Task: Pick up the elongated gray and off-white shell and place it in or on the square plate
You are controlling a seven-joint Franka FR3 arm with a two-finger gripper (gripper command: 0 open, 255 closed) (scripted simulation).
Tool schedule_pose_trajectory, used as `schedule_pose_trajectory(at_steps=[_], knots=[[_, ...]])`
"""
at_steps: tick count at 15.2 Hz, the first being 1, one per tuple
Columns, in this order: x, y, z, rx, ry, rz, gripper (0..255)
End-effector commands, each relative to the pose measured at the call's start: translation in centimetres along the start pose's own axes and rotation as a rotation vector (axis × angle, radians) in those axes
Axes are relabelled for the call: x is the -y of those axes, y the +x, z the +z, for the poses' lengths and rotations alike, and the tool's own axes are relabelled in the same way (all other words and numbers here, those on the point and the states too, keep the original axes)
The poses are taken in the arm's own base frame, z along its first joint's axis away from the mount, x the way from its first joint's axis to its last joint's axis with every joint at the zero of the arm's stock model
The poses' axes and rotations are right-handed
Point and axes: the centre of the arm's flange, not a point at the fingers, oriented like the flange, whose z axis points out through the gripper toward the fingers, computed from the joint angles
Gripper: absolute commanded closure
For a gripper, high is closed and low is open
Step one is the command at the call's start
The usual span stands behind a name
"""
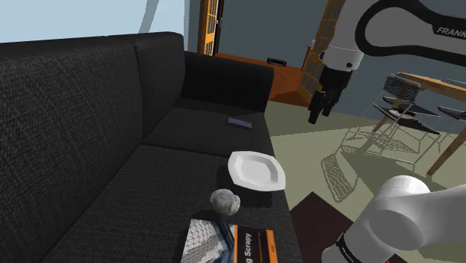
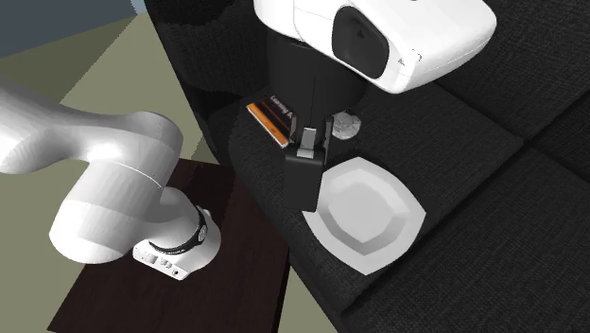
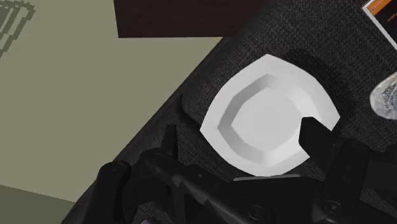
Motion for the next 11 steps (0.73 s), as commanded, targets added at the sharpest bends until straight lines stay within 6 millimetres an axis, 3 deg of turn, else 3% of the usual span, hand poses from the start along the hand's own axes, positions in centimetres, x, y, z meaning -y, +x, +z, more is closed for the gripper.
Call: schedule_pose_trajectory(at_steps=[1, 11], knots=[[0.0, 0.0, 0.0, 0.000, 0.000, 0.000, 0], [11.8, -2.4, 6.8, -0.140, -0.028, 0.005, 0]])
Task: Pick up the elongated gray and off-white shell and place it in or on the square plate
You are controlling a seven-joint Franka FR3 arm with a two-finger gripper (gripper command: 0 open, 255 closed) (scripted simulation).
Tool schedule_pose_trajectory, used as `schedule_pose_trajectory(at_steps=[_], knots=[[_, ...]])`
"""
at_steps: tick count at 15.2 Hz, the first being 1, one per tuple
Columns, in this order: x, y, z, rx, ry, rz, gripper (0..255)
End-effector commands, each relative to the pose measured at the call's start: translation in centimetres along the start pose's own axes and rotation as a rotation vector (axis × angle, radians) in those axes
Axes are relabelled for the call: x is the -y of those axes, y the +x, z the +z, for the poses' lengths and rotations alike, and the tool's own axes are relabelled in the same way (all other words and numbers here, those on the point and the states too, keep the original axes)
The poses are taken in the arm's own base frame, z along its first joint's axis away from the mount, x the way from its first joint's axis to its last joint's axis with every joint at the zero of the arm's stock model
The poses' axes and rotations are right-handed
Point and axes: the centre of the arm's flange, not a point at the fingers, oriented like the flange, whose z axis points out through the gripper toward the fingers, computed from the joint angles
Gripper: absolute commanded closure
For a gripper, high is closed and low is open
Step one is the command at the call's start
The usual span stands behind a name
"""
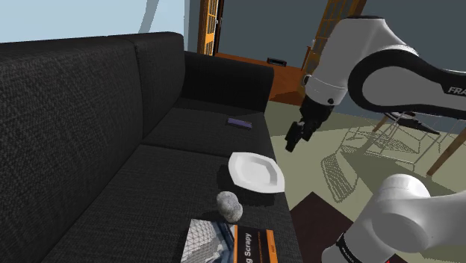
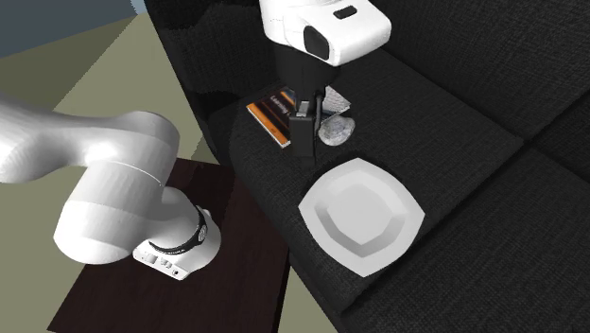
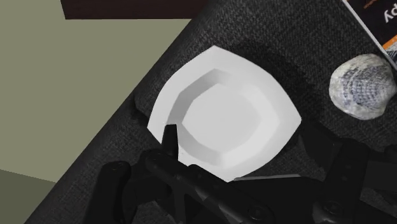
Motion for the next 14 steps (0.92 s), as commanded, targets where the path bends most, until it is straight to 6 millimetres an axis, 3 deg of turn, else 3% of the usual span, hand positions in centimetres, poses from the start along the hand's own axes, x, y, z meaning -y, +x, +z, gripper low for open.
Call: schedule_pose_trajectory(at_steps=[1, 14], knots=[[2.4, -0.6, 1.3, -0.031, -0.004, 0.003, 0], [17.7, -3.2, 10.5, -0.213, -0.040, 0.010, 0]])
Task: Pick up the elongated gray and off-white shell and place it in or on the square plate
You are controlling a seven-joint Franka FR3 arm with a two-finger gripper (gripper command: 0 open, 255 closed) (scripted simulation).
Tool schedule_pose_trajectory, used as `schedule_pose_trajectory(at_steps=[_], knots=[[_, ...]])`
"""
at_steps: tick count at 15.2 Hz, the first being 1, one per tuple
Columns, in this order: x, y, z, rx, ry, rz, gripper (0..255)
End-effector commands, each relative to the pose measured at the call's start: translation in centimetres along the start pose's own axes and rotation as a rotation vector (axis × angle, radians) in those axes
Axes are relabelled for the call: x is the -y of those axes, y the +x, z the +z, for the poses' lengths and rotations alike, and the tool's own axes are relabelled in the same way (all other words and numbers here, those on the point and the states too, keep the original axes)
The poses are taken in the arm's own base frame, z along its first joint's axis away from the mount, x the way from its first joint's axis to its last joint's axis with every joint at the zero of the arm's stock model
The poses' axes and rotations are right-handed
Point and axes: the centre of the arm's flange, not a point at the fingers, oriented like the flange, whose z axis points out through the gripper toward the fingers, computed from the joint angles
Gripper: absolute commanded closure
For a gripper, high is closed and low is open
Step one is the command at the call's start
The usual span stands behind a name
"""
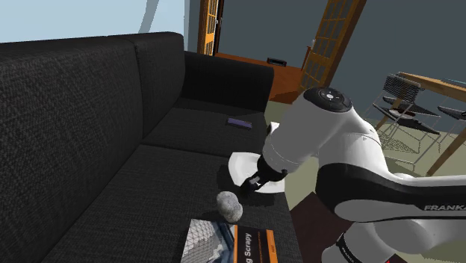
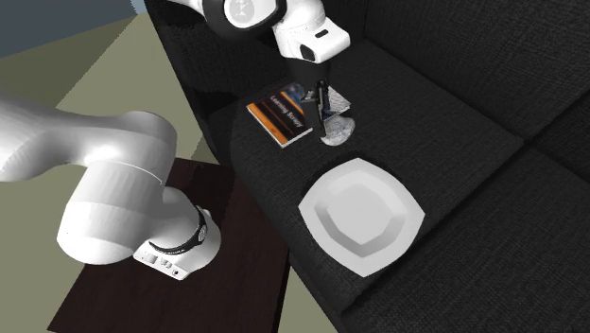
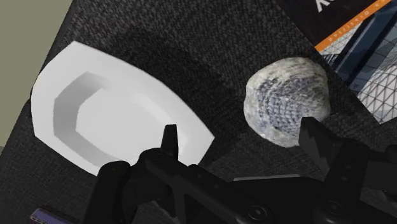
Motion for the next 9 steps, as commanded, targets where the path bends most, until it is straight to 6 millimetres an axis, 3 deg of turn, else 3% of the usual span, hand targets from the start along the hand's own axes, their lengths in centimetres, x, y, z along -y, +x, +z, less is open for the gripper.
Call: schedule_pose_trajectory(at_steps=[1, 5, 9], knots=[[2.6, -0.7, 1.2, -0.030, -0.002, 0.002, 0], [7.2, -1.7, 3.8, -0.084, -0.013, 0.004, 0], [7.2, -1.5, 5.9, -0.084, -0.013, 0.004, 0]])
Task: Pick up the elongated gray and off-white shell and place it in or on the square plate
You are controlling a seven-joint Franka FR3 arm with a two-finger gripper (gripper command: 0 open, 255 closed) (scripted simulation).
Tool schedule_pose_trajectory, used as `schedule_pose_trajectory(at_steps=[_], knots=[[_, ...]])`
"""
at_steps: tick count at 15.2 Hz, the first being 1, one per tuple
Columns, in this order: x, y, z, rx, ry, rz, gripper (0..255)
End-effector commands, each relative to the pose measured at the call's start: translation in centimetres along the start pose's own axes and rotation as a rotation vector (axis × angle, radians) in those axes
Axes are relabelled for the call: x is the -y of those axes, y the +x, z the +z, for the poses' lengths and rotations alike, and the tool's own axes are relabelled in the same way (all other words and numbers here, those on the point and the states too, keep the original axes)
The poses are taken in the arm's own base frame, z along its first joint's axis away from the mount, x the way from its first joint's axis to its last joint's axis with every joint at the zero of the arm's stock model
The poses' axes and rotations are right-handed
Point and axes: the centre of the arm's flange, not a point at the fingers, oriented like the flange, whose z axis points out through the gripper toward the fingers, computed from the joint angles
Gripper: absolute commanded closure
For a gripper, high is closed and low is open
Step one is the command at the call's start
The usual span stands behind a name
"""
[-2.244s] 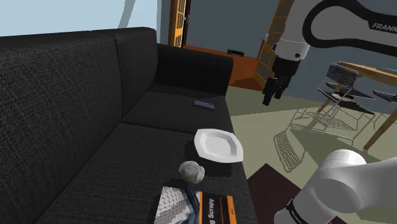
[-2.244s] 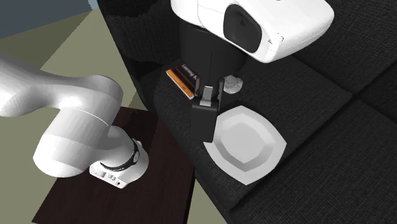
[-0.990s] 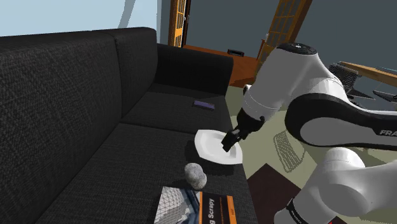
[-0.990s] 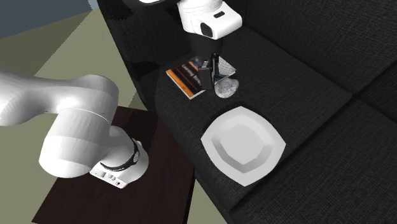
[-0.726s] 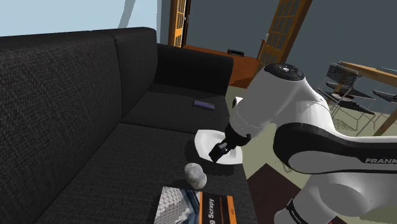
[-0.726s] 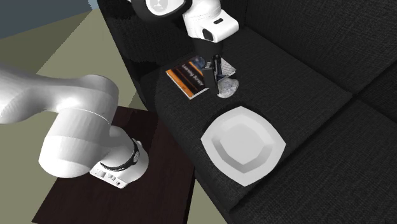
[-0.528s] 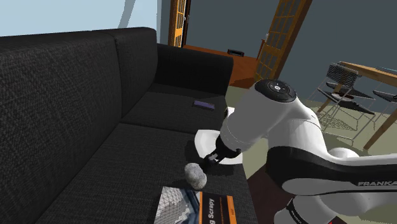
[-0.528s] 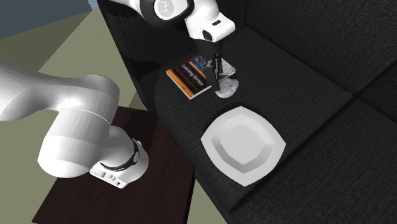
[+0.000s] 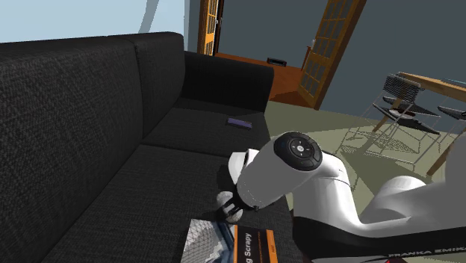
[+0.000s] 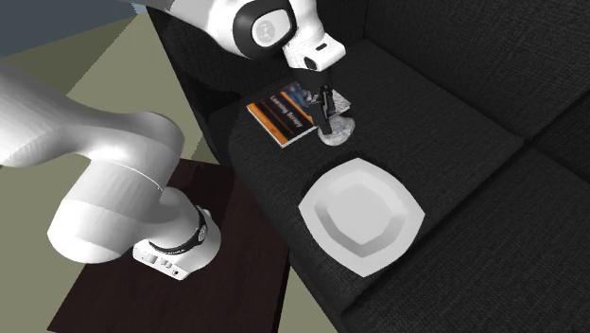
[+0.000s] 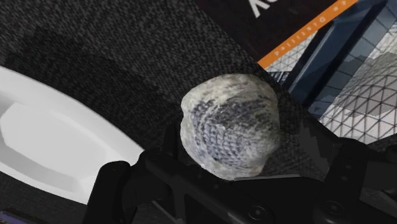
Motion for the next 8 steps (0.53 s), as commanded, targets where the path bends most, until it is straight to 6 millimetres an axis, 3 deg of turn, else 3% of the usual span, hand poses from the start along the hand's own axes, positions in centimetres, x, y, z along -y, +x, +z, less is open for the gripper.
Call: schedule_pose_trajectory(at_steps=[1, 4, 8], knots=[[0.1, 0.0, 1.2, -0.001, 0.001, 0.000, 0], [0.1, 0.0, 2.6, -0.001, 0.001, 0.000, 0], [0.1, 0.0, 2.6, -0.001, 0.001, 0.000, 0]])
